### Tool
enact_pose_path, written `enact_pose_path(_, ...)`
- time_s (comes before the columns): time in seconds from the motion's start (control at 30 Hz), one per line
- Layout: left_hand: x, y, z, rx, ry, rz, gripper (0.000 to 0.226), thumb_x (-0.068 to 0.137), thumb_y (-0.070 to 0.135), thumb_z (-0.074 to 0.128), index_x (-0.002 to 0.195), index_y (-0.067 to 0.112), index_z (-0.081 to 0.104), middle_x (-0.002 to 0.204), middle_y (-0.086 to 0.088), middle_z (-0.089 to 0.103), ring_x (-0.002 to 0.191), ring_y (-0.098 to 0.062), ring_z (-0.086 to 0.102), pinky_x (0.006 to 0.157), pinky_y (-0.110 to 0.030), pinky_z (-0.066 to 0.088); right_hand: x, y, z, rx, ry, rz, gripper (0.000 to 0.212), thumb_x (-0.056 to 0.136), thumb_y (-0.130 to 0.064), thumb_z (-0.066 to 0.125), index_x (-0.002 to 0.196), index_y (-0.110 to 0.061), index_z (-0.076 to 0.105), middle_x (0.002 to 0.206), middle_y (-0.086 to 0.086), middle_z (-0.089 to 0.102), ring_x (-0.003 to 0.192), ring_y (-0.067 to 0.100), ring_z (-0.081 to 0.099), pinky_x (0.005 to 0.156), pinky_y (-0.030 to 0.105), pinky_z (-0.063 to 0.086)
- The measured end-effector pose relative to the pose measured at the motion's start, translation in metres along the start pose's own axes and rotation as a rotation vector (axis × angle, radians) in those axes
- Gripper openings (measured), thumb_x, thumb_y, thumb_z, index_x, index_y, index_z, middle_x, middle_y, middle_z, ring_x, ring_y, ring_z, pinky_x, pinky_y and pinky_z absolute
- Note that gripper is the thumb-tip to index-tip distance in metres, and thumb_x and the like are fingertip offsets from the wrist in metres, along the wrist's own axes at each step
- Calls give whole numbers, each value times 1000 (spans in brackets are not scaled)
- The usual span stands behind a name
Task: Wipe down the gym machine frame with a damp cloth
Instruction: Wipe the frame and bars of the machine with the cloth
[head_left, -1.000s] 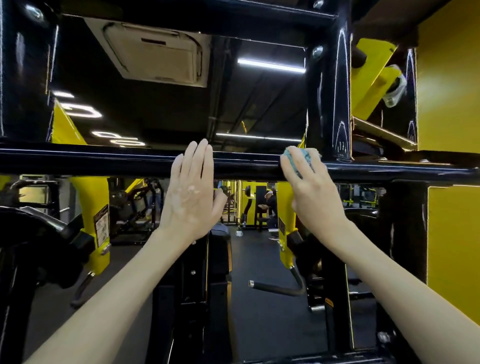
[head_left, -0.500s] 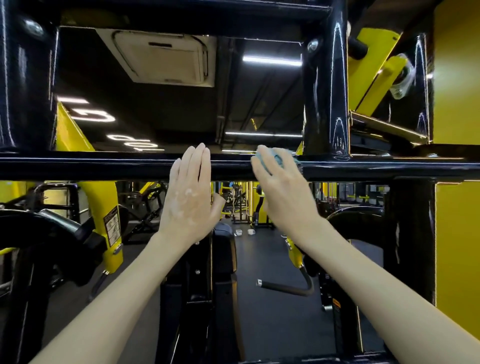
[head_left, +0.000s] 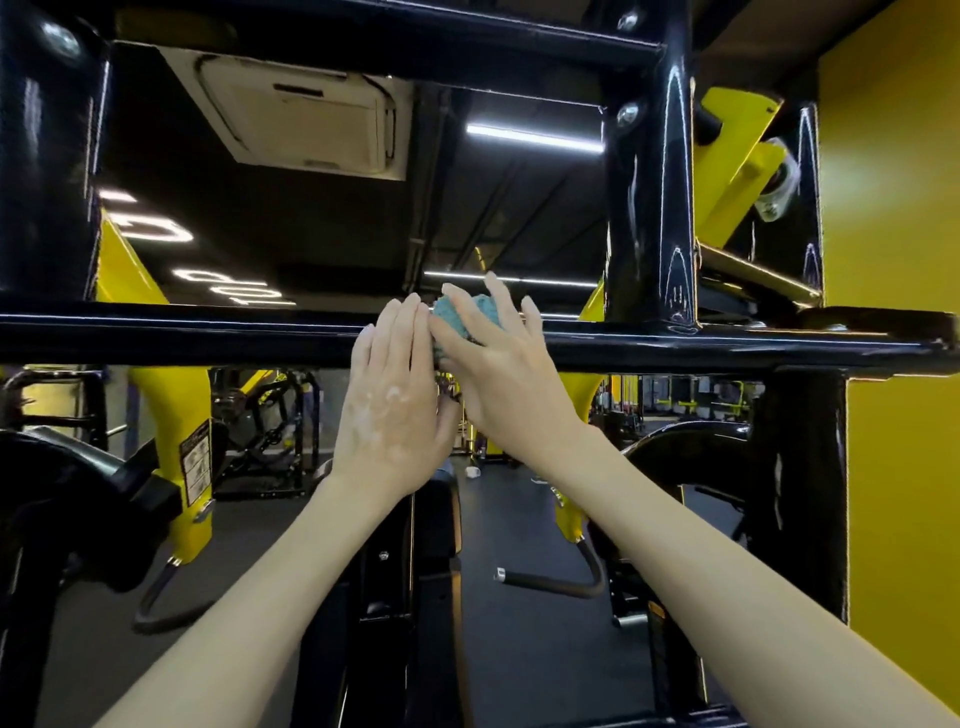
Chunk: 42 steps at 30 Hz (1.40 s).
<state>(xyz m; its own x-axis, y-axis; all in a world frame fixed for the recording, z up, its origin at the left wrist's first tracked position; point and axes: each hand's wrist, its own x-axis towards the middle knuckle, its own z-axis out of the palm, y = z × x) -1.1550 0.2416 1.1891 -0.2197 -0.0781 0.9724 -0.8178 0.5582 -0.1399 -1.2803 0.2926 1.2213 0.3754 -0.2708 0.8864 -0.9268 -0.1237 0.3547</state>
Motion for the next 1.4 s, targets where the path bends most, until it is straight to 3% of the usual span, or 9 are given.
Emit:
enact_pose_path(0.17,1,1,1,32,-24,6,80,82,17,63,149,-9,28,155,-23,31,147,-36,25,122,-45,14,-6,5,-2,30,78,-69,61,70,9,72,128,-2,60,133,20,56,115,42,53,94,51,52)
enact_pose_path(0.43,9,24,4,52,-47,21,74,86,17,54,150,-9,26,157,-25,28,149,-36,21,121,-44,12,-41,66,-19,-155,69,-6,53,76,4,40,126,5,58,132,26,55,113,48,53,92,56,51)
enact_pose_path(0.6,11,40,10,48,-42,-4,75,84,15,56,149,-9,28,155,-24,32,147,-37,24,121,-47,16,-73,122,-35,-212,111,32,53,74,10,45,124,7,59,131,28,55,113,54,51,91,60,51)
enact_pose_path(0.77,10,33,7,59,-59,23,74,83,9,59,149,-6,30,154,-22,35,146,-34,28,121,-42,16,-98,158,-44,-270,113,9,50,78,12,47,127,9,56,135,29,51,119,49,43,95,59,49)
enact_pose_path(0.93,10,29,2,61,-87,50,74,82,7,59,149,-6,31,152,-21,37,145,-34,30,120,-44,21,-117,177,-45,-197,123,149,55,76,20,50,129,7,55,142,26,46,121,52,44,89,58,52)
enact_pose_path(1.07,11,33,4,24,-69,30,76,80,5,63,148,-6,32,151,-22,38,144,-35,31,120,-47,25,-112,158,-40,-142,121,268,62,71,24,55,131,7,54,143,27,45,126,58,40,92,63,50)
enact_pose_path(1.2,10,35,8,24,-46,15,75,80,5,61,148,-8,32,152,-22,37,145,-35,30,121,-45,20,-93,119,-26,-108,146,223,62,70,23,56,130,8,54,141,28,47,125,58,41,89,65,51)
enact_pose_path(1.3,9,34,9,28,-39,18,76,80,6,61,148,-7,32,153,-22,36,145,-35,29,121,-44,18,-71,83,-17,-132,164,119,57,74,14,46,130,8,54,139,27,49,129,49,36,100,59,46)
enact_pose_path(1.4,9,33,9,33,-36,35,75,80,5,62,147,-9,32,151,-24,37,144,-36,30,121,-44,18,-49,47,-7,-189,88,24,57,80,4,44,138,4,47,147,24,41,136,48,33,114,55,32)
